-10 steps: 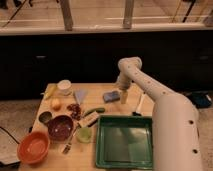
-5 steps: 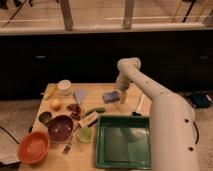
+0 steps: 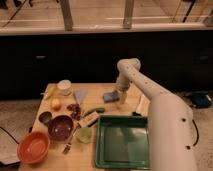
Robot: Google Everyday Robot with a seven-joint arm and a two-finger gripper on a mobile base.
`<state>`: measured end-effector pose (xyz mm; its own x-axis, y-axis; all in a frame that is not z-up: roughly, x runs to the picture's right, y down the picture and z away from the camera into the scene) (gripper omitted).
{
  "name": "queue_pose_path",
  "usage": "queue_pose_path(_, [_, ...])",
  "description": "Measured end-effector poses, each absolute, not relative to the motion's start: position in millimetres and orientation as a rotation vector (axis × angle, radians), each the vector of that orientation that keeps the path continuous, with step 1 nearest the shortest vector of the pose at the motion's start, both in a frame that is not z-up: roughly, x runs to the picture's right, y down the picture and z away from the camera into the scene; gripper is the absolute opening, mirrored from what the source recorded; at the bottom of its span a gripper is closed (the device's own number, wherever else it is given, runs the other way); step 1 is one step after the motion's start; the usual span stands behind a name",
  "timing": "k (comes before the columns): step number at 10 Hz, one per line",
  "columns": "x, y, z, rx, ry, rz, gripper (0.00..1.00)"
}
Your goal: Place sponge in tray
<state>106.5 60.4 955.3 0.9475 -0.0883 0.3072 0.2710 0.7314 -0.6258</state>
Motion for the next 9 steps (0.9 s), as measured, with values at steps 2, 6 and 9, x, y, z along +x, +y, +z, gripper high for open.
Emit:
queue_pose_path(2, [106.6, 61.7, 956.8, -0.729, -0.266, -0.203, 0.68])
queue_pose_path(6, [106.9, 64.7, 961.7, -0.738, -0.266, -0.205, 0.60])
queue_pose_path(9, [107.9, 66.0, 965.3, -0.745, -0.266, -0.205, 0.60])
